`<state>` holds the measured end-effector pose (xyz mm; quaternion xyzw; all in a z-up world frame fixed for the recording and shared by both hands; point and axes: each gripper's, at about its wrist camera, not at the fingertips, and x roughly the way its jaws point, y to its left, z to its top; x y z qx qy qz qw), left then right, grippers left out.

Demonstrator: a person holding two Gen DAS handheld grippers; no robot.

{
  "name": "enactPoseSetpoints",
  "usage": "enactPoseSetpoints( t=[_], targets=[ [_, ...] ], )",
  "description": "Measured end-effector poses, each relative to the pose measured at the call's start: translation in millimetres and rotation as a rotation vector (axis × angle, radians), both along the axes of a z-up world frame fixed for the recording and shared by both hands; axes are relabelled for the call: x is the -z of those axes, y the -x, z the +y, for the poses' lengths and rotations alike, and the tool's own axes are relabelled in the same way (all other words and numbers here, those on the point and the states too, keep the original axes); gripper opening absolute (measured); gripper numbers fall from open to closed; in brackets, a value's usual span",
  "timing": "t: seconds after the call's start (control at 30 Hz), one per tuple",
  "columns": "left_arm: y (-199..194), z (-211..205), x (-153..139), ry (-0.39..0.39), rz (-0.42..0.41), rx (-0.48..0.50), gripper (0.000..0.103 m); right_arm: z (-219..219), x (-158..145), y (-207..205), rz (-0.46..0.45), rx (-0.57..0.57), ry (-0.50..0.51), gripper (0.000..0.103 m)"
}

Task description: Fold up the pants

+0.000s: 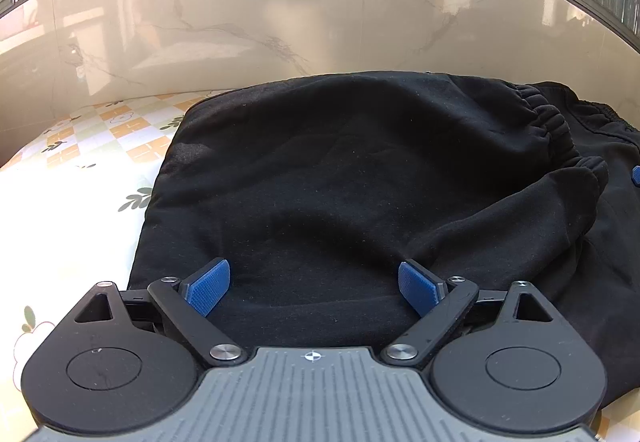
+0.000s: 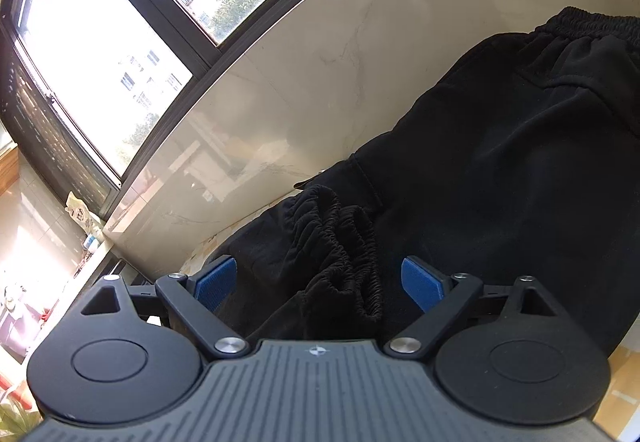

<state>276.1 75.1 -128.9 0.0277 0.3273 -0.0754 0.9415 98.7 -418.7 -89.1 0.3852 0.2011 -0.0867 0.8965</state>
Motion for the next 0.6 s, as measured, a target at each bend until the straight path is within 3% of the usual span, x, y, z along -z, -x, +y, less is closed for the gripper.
enactPoseSetpoints(
  t=[0.37,0.6],
  targets=[
    [2,0,1,0.000,-0.003,-0.002,0.094,-4,13,-15,0.147,0.055,-0.026,0.092],
    [1,0,1,0.001,-0.003,-0.001,0.094,0,16,-22,0.236,0.085,0.002,0.099]
  ],
)
